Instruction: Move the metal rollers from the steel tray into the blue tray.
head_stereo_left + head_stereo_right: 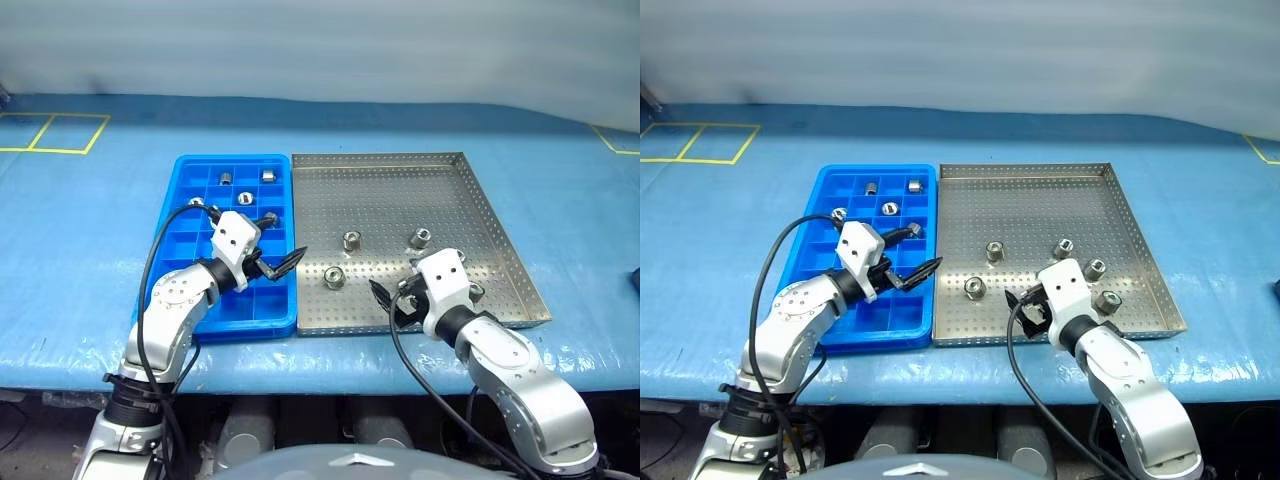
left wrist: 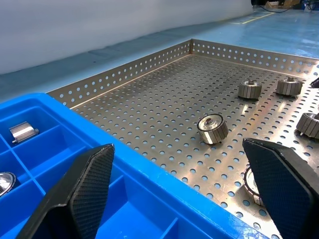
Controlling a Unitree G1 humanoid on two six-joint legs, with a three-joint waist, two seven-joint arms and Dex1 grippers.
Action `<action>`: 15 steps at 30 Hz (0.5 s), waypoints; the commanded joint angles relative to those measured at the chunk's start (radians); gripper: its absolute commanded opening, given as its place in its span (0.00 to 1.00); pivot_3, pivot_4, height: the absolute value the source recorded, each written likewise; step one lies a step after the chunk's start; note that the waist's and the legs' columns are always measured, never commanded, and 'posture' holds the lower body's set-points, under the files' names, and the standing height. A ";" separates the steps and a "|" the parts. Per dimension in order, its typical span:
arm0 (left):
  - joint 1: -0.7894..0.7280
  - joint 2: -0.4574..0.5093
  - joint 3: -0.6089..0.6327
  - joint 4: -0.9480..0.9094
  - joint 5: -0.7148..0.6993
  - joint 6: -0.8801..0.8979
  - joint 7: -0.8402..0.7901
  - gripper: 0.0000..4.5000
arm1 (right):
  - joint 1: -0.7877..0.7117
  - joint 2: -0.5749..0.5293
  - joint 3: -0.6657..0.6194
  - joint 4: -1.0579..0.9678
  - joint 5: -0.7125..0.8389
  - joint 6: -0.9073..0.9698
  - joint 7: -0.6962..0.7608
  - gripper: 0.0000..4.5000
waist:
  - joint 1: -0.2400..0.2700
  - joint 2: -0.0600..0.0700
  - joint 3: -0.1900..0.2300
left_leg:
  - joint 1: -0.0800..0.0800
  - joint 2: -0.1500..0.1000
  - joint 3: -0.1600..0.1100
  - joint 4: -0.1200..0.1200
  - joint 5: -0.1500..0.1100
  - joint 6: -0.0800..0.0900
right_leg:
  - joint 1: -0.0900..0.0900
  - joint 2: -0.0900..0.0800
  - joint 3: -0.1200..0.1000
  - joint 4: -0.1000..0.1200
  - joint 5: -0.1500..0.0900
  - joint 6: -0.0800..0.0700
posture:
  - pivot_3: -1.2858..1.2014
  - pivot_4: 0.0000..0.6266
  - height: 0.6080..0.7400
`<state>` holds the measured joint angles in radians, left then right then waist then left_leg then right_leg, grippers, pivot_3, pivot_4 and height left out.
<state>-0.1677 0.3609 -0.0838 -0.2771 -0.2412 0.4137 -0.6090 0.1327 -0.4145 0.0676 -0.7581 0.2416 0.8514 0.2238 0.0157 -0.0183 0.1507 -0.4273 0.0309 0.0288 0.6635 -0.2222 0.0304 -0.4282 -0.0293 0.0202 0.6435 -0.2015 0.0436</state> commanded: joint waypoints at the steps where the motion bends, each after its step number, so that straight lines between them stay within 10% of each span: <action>1: -0.010 0.004 0.001 -0.051 -0.011 -0.001 0.005 0.99 | -0.012 0.002 -0.006 -0.017 -0.006 -0.022 0.005 1.00 | 0.000 0.000 0.000 | 0.000 0.000 0.000 0.000 0.000 0.000 | 0.000 0.000 0.000 0.000 0.000 0.000 | 0.54 0.24 1.00; 15: -0.020 0.007 0.003 -0.044 -0.018 0.009 0.008 0.99 | -0.011 -0.001 -0.003 -0.021 -0.011 -0.010 0.002 1.00 | 0.000 0.000 0.000 | 0.000 0.000 0.000 0.000 0.000 0.000 | 0.000 0.000 0.000 0.000 0.000 0.000 | 0.54 0.24 1.00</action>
<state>-0.1718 0.3615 -0.0852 -0.2771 -0.2471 0.4279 -0.5988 0.1325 -0.4148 0.0705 -0.7570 0.2378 0.8518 0.2239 0.0159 -0.0183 0.1507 -0.4273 0.0309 0.0289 0.6635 -0.2222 0.0304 -0.4283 -0.0293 0.0202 0.6434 -0.2016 0.0436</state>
